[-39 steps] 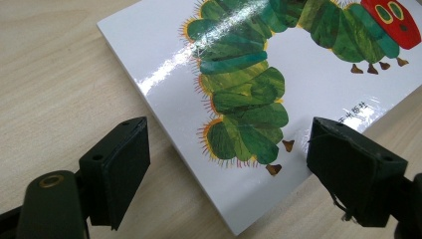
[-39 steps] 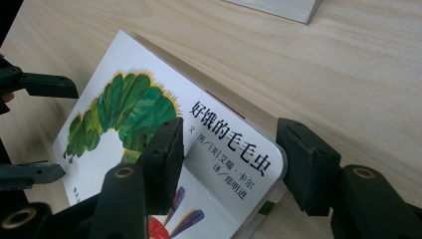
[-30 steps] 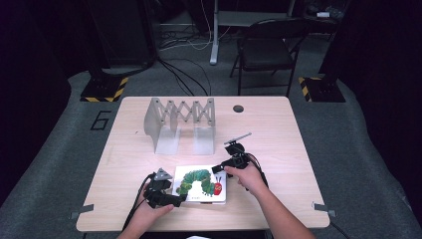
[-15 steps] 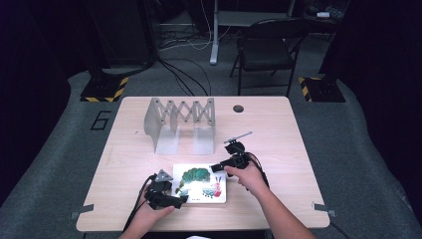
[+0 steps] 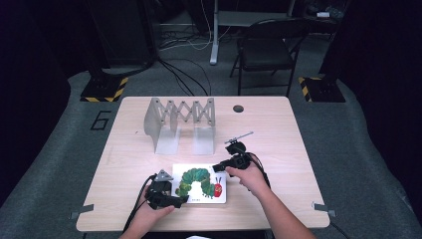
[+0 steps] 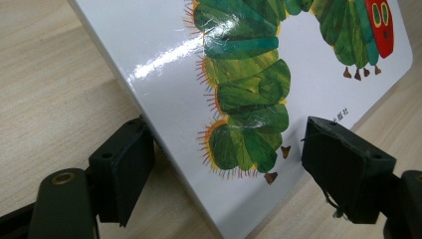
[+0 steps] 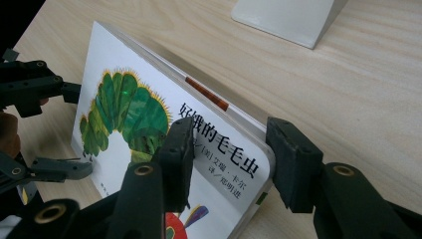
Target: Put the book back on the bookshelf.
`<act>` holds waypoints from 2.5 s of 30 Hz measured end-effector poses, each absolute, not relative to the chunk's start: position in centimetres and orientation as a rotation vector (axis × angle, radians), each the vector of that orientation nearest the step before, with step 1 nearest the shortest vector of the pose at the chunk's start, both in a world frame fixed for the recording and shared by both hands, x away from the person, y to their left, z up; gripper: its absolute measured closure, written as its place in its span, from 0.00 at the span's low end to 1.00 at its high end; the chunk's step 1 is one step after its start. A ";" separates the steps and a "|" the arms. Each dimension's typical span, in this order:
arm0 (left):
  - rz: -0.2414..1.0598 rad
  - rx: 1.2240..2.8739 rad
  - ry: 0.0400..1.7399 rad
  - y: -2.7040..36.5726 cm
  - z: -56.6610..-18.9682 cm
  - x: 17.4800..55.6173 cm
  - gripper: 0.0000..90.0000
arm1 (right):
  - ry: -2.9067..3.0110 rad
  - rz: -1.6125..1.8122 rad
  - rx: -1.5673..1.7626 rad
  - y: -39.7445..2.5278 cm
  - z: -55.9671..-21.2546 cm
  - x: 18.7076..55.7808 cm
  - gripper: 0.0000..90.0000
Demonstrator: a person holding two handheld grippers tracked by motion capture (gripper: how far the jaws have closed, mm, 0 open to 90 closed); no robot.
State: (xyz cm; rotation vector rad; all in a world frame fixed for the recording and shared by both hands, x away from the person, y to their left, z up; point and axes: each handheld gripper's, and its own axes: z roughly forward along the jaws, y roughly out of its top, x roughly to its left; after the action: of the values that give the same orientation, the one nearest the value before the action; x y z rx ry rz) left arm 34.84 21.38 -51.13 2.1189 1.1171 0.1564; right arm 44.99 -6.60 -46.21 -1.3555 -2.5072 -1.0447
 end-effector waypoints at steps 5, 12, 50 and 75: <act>0.169 2.088 1.149 21.4 -50.8 34.7 0.26 | -2.514 -1.064 -1.340 -6.7 -45.7 44.8 0.64; 0.221 2.069 1.157 21.7 -50.2 34.6 0.36 | -2.538 -1.131 -1.317 -6.5 -44.1 44.2 0.67; 0.403 2.100 1.017 22.1 -47.4 33.4 0.73 | -2.573 -1.261 -1.078 -5.0 -40.5 41.9 0.67; 0.341 2.080 0.950 21.4 -46.9 34.7 0.54 | -2.558 -1.303 -1.155 -6.5 -40.4 41.5 0.60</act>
State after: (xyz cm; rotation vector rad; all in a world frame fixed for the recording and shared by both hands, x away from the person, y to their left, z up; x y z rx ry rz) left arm 34.69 21.42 -46.90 2.0800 0.9497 0.3406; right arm 41.45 -6.54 -40.37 -1.1547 -2.5575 -1.3034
